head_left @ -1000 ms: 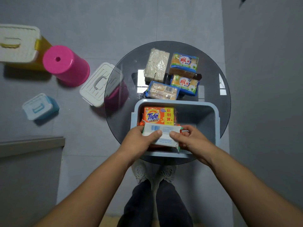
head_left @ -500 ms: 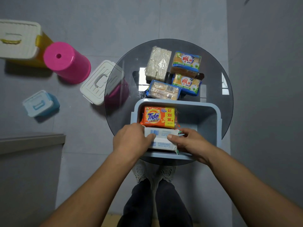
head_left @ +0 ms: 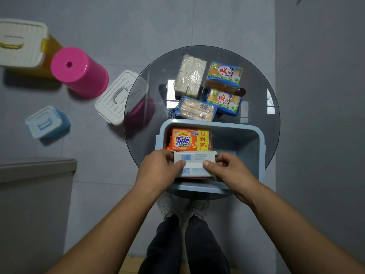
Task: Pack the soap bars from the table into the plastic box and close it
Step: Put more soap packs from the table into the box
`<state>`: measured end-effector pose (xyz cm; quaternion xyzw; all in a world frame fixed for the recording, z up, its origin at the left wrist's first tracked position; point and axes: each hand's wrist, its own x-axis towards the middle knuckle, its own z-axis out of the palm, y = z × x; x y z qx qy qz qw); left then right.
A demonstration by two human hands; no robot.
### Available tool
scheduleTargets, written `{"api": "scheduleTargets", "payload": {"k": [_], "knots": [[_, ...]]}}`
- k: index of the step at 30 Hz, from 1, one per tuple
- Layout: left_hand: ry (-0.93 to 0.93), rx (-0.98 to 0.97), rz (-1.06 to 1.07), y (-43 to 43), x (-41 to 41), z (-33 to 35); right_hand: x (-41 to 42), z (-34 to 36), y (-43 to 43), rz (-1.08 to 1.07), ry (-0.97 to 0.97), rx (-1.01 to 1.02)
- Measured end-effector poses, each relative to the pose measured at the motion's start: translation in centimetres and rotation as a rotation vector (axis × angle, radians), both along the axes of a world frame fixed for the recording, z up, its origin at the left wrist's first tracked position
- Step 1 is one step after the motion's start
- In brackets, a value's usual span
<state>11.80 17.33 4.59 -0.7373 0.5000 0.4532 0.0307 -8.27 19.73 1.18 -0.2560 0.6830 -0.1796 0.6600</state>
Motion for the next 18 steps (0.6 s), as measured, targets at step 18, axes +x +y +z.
{"api": "scheduleTargets", "payload": {"k": [18], "knots": [[-0.081, -0.08, 0.067, -0.1, 1.1, -1.0, 1.0, -0.6, -0.4, 0.106, 0.038, -0.02]]}}
